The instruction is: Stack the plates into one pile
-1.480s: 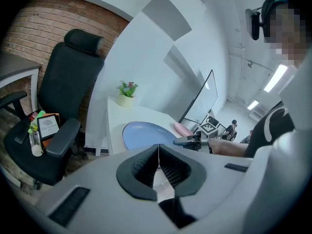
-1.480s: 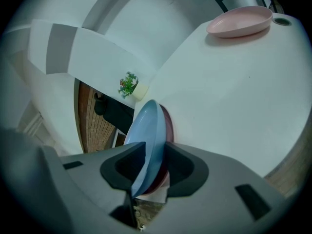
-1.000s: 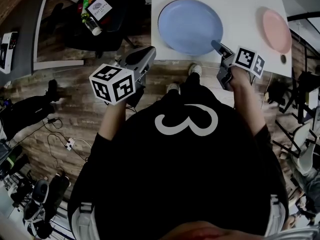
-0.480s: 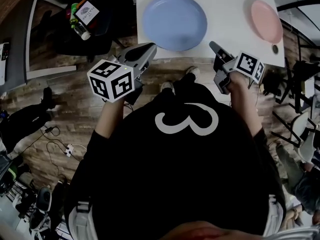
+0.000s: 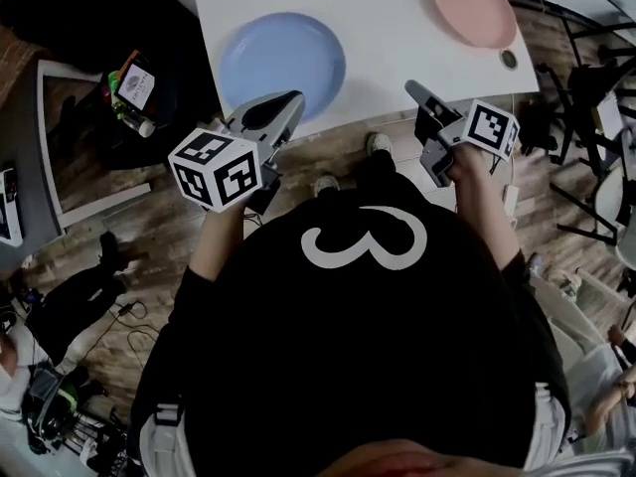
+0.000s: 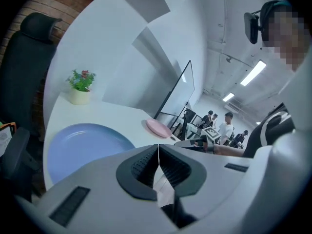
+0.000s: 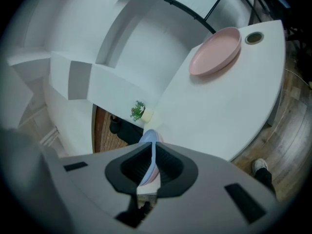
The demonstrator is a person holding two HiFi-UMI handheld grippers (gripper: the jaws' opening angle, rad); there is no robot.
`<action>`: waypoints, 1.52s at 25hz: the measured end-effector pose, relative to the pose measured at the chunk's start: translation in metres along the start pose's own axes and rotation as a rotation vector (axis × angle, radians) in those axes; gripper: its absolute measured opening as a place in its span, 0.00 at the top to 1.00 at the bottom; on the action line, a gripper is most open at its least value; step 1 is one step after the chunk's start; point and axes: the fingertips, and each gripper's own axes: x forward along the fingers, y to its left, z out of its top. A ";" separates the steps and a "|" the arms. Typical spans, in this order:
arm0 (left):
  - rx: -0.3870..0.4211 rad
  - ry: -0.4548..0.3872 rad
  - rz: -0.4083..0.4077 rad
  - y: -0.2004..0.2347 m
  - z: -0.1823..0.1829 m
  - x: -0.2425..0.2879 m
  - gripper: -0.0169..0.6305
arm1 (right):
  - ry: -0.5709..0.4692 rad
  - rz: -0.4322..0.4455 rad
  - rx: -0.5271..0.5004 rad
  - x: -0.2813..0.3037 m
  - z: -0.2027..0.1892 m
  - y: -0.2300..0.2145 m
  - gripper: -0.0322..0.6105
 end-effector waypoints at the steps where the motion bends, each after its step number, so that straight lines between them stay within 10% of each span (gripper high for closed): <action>1: 0.008 0.009 -0.013 -0.002 0.004 0.008 0.95 | -0.018 -0.015 0.009 -0.004 0.006 -0.005 0.89; 38: 0.054 0.092 -0.055 -0.075 0.080 0.284 0.95 | -0.235 -0.253 0.117 -0.135 0.265 -0.225 0.77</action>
